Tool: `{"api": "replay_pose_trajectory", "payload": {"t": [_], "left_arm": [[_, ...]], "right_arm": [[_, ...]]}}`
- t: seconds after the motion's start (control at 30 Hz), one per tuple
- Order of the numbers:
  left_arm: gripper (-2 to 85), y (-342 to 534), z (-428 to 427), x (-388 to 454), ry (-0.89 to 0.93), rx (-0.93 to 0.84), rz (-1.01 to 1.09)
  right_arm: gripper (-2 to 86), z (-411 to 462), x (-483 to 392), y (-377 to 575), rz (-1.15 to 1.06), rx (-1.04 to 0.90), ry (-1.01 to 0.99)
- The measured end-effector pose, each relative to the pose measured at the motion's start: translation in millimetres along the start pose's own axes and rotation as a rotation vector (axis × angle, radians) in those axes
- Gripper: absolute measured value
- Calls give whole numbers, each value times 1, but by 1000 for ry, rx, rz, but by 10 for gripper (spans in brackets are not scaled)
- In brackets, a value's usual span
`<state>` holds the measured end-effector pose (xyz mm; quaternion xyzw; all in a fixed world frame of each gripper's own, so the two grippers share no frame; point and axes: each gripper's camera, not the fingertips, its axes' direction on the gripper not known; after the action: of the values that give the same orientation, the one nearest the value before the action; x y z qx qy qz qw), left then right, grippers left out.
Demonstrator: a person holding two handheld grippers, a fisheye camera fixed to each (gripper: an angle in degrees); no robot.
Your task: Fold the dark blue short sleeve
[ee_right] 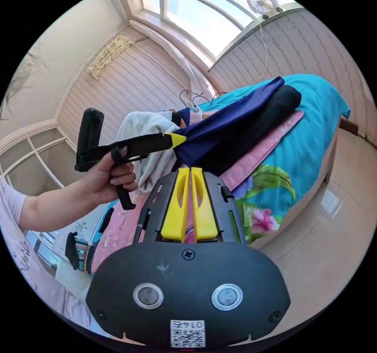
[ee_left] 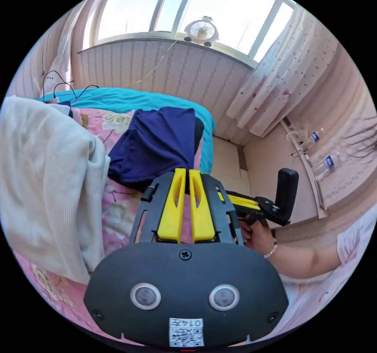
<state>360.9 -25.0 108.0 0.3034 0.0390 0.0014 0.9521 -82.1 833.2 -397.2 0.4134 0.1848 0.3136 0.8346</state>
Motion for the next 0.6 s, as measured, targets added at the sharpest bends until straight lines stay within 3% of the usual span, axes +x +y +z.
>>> {"api": "replay_pose_trajectory", "payload": {"t": [0.27, 0.6], "left_arm": [[-10, 131, -98, 75, 69, 143, -96], [-10, 278, -300, 117, -185, 452, -283]], "right_arm": [[-2, -77, -107, 68, -174, -230, -176], [-3, -25, -317, 137, -378, -408, -528]]}}
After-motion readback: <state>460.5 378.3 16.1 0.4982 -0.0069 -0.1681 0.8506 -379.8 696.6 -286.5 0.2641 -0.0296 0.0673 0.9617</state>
